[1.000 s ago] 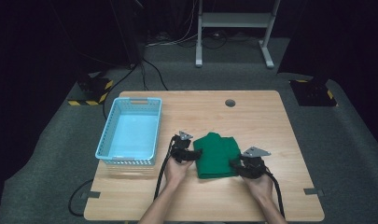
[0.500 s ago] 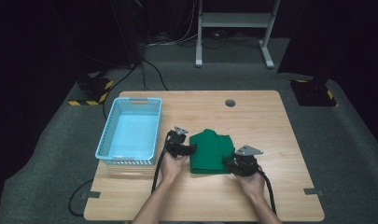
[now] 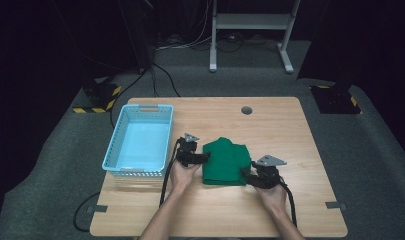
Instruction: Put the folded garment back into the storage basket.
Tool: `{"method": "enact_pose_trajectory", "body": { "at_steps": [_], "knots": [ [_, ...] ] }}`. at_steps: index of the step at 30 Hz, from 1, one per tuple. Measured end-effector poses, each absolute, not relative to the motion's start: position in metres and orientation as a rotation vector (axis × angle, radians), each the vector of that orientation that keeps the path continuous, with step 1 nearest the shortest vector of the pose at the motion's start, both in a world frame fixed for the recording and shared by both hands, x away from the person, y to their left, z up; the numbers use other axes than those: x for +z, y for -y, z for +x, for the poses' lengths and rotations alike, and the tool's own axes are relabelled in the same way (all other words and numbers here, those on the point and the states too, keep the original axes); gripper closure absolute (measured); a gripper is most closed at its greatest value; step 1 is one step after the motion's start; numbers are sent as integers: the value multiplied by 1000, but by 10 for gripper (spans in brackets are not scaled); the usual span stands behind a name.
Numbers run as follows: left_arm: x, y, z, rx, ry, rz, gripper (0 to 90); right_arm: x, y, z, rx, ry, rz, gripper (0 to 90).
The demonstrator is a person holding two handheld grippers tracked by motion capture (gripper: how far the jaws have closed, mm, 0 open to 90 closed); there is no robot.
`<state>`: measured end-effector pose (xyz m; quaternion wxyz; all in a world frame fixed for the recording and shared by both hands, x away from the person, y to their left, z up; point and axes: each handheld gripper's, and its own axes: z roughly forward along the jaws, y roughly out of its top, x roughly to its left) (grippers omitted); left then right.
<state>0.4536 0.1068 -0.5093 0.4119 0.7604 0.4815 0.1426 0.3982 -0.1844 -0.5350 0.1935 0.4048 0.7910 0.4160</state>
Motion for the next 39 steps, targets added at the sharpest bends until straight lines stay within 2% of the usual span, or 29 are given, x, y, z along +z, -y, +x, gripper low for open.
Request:
{"method": "enact_pose_trajectory", "body": {
  "at_steps": [2,7,11,21,31,36,39],
  "knots": [
    [-503,-106,448,343,-1171,1892,316,-532,191,396,1153,-2182,1143,360],
    [-498,-97,438,323,-1123,1906,276,-525,214,394,1144,-2130,1187,332],
    [-506,-91,434,339,-1150,1923,248,-525,234,396,1115,-2091,1234,321],
    [-522,-92,432,282,-1228,1913,229,-531,272,408,1018,-2017,1335,315],
    [-534,-84,437,277,-1263,1944,257,-543,285,414,946,-2003,1382,316],
    [-535,-79,435,352,-1235,1989,293,-546,287,417,945,-2032,1398,321],
    [-536,-74,433,406,-1205,2021,329,-546,288,418,943,-2027,1411,294]
  ]
}}
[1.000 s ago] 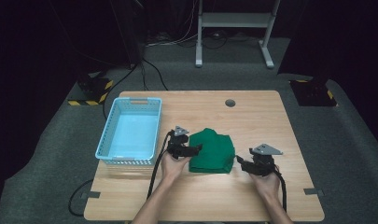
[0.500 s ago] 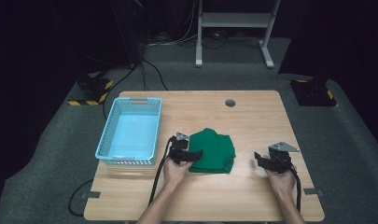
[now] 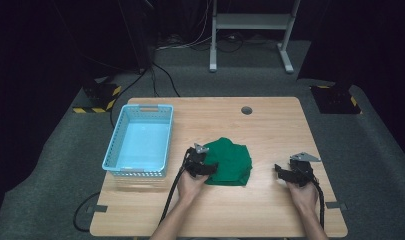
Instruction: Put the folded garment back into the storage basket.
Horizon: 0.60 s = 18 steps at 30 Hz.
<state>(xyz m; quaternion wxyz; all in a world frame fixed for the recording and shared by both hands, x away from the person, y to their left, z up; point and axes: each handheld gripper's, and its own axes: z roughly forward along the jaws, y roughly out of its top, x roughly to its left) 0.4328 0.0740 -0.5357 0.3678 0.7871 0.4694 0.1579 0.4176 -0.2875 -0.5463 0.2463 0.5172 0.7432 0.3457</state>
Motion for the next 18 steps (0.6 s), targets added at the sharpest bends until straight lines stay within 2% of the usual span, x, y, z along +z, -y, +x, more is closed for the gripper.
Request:
{"method": "enact_pose_trajectory", "body": {
  "at_steps": [3,18],
  "knots": [
    [-536,-73,432,404,-1189,2027,393,-547,288,418,932,-2014,1432,265],
    [-531,-68,432,382,-1140,2067,611,-547,286,417,929,-2007,1439,268]
  ]
}}
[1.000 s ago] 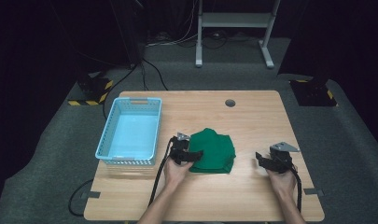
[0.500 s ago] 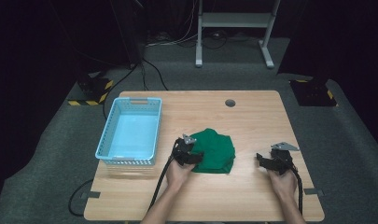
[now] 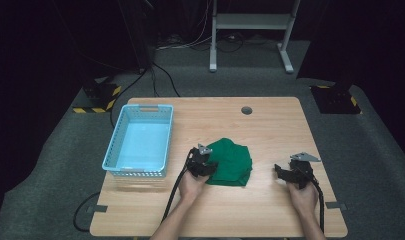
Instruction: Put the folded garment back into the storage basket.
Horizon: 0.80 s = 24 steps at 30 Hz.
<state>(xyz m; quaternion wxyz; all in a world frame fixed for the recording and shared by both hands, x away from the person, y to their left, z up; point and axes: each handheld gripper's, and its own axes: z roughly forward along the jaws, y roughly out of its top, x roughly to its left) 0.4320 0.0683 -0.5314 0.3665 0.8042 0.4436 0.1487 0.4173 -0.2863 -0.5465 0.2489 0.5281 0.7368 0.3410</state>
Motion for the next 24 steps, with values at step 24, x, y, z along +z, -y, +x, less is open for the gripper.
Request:
{"method": "enact_pose_trajectory", "body": {
  "at_steps": [24],
  "knots": [
    [-521,-67,438,358,-1064,2122,720,-547,286,417,929,-2006,1440,267]
  ]
}}
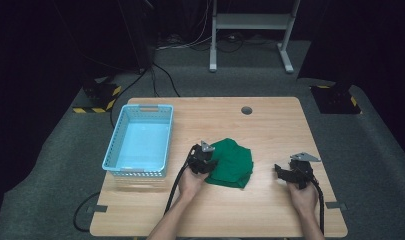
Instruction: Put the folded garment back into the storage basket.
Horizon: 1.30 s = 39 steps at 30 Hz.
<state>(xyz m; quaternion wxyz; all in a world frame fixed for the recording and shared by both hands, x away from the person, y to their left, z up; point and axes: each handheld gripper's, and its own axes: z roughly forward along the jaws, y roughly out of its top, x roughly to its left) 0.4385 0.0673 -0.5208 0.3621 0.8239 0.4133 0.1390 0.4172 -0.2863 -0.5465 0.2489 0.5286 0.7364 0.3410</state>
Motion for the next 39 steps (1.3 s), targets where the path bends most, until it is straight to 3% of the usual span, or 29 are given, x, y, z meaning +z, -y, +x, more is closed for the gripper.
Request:
{"method": "enact_pose_trajectory", "body": {
  "at_steps": [39],
  "knots": [
    [-476,-68,437,337,-953,2114,734,-547,287,417,921,-1990,1459,249]
  ]
}}
